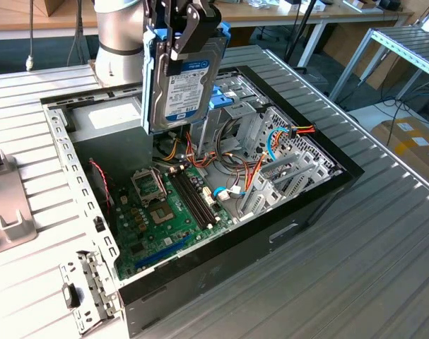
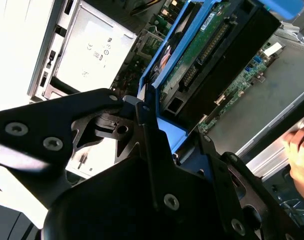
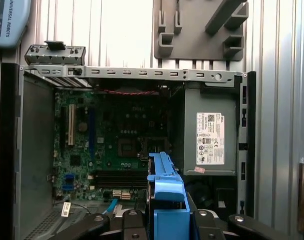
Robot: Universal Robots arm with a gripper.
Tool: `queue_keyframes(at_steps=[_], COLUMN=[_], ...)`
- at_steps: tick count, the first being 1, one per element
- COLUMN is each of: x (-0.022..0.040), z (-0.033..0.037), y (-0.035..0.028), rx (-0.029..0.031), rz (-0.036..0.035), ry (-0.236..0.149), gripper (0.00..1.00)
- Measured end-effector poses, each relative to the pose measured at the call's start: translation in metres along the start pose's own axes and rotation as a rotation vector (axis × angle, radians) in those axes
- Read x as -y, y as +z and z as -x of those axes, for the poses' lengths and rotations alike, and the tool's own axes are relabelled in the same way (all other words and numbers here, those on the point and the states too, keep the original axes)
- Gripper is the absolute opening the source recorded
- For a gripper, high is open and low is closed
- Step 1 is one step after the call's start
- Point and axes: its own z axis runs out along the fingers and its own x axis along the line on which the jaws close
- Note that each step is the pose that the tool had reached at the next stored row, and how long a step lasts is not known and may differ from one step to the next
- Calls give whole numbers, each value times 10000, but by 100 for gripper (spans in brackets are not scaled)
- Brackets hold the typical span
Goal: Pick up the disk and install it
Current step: 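Pick up the disk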
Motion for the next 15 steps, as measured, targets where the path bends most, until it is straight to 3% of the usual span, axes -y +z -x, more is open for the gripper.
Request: queue_keyframes(at_steps=[15], x=[64], z=[-128], y=[-1], rx=[0], rz=[0], ry=[0], gripper=[37])
